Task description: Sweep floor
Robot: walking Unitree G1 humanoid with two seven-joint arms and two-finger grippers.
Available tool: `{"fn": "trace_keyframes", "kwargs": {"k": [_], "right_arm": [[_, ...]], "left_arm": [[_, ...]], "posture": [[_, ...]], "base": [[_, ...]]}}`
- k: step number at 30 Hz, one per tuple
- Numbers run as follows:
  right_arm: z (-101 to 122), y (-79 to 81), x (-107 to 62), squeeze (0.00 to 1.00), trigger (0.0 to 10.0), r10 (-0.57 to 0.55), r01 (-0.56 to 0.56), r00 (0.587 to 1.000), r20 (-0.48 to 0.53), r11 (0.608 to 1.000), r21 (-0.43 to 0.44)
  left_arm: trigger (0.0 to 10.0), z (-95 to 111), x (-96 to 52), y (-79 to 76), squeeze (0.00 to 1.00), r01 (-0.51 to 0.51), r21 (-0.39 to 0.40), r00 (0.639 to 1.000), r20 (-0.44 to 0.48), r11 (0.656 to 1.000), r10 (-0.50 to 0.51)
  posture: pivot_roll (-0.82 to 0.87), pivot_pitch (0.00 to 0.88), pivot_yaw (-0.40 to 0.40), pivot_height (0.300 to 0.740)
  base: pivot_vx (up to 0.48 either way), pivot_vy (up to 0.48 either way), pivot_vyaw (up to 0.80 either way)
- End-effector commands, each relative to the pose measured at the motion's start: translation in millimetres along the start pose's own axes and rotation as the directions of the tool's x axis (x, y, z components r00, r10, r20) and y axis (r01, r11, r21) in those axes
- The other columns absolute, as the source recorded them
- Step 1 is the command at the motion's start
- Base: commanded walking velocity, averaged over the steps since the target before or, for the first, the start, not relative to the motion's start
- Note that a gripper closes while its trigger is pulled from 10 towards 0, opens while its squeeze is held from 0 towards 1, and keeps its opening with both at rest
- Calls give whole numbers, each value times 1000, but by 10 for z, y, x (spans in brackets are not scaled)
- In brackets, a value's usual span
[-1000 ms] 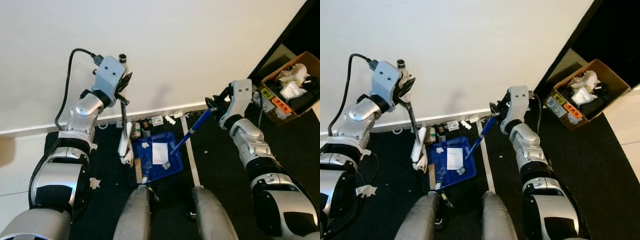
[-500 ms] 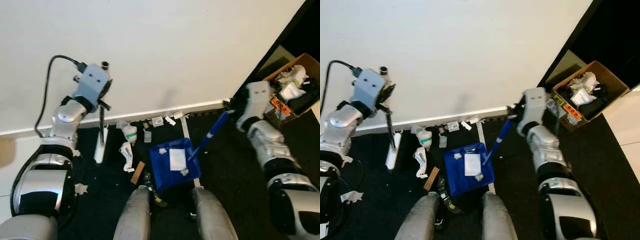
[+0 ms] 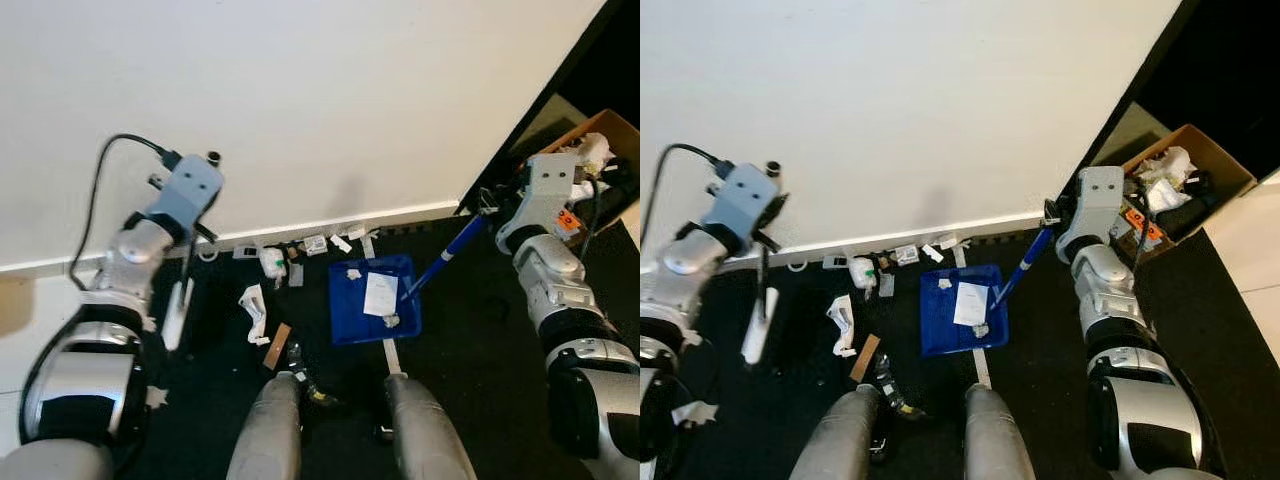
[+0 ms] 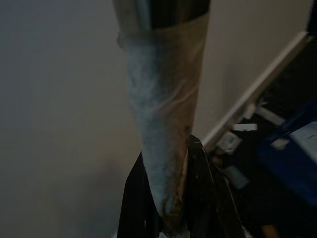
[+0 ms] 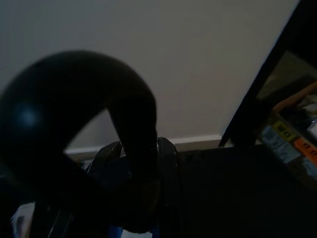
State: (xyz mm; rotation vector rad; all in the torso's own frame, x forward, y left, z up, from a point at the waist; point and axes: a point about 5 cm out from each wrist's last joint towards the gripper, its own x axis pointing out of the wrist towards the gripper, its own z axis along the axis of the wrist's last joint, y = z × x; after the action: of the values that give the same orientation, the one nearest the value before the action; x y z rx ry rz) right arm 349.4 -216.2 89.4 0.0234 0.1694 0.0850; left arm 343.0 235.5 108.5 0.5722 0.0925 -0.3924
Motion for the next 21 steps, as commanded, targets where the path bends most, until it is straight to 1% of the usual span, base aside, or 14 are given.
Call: {"fn": "trace_keyframes", "kwargs": {"k": [1, 4, 7, 9, 11, 12, 13, 16, 20, 21], "right_arm": [[-56, 42, -1, 0, 10000, -1, 1, 1000, -16, 1000, 2], [-137, 159, 13, 0, 10000, -6, 6, 999, -43, 1000, 7], [-151, 197, 19, 0, 10000, -13, 13, 999, -45, 1000, 13], [-161, 255, 32, 0, 10000, -29, 30, 999, -41, 999, 20], [-163, 260, 34, 0, 10000, -32, 33, 999, -41, 999, 19], [-161, 274, 38, 0, 10000, -45, 45, 998, -35, 999, 13], [-144, 300, 49, 0, 10000, -64, 64, 998, -17, 998, 8], [-122, 321, 60, 0, 10000, -77, 77, 997, 1, 997, 10], [-68, 379, 84, 0, 10000, -69, 69, 997, 33, 998, 9], [-26, 443, 100, 0, 10000, -47, 47, 997, 62, 999, 9]], "left_arm": [[10000, -22, 39, -103, 0, -9, -33, 1000, -8, 999, 8], [10000, 11, 119, -227, 0, -15, -58, 1000, -5, 998, 15], [10000, 21, 134, -256, 0, -7, -56, 1000, -2, 998, 7], [10000, 34, 149, -281, 0, 1, -56, 1000, 0, 998, -1], [10000, 35, 150, -282, 0, 1, -56, 1000, 0, 998, 0], [10000, 34, 151, -283, 0, 4, -49, 1000, -1, 999, -4], [10000, 29, 146, -274, 0, 8, -39, 1000, -5, 999, -8], [10000, 21, 140, -263, 0, 4, -36, 1000, -8, 999, -5], [10000, 7, 120, -225, 0, -2, -28, 1000, -13, 1000, 2], [10000, -2, 107, -206, 0, -8, -25, 1000, -14, 1000, 7]], "posture": [[29, 154, 14, 740], [17, 186, 10, 740], [14, 193, 12, 740], [10, 203, 14, 740], [10, 203, 14, 740], [4, 217, 16, 740], [3, 224, 16, 740], [3, 224, 16, 740], [6, 229, 13, 740], [6, 226, 11, 740]], "base": [[0, 0, 0], [0, 0, 0], [0, 0, 0], [0, 0, 0], [0, 0, 0], [0, 0, 0], [0, 0, 0], [0, 0, 0], [0, 0, 0], [0, 0, 0]]}}
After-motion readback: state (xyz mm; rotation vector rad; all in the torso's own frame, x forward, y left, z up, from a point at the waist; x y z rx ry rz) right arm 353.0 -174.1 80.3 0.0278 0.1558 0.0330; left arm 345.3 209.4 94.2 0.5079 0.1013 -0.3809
